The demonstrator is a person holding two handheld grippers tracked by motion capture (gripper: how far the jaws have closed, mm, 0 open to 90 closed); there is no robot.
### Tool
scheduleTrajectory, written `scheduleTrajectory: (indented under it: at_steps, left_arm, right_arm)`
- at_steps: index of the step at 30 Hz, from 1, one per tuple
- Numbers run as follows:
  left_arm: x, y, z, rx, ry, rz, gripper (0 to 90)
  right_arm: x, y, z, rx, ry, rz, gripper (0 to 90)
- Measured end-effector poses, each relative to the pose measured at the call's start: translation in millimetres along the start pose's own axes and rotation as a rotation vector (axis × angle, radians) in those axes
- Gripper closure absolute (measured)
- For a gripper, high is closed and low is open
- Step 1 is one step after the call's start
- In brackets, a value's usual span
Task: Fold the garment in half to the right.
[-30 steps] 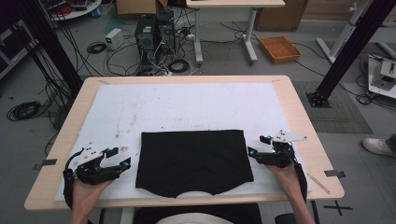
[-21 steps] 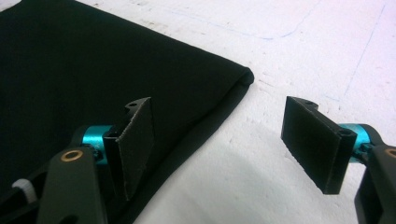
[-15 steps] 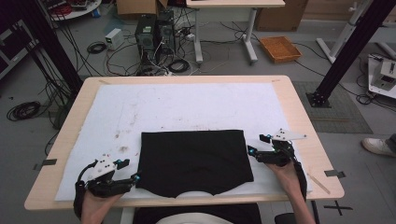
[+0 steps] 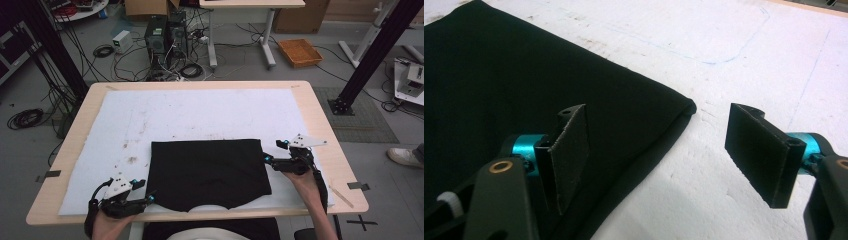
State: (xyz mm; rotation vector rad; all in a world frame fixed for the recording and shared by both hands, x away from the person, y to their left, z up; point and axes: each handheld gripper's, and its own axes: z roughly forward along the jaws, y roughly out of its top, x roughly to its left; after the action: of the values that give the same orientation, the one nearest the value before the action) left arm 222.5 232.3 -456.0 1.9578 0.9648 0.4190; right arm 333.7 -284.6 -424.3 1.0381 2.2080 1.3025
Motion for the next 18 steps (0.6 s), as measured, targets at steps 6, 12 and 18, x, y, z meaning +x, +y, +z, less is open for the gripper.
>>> scheduleTrajectory:
  at_steps: [6,12,18]
  left_arm:
    - [0.6,-1.7,1.0,0.006,-0.012,0.002,41.5]
    - [-1.4,-2.6,1.3,0.014,-0.02,0.01,41.5]
    - [-4.4,-5.8,0.3,0.011,-0.003,0.001,41.6]
  right_arm:
    - [3.3,1.1,1.4,0.001,0.002,-0.012,26.0]
    - [5.3,6.2,1.5,-0.006,0.006,-0.02,26.0]
    - [5.2,13.9,5.2,-0.018,-0.007,-0.03,25.9]
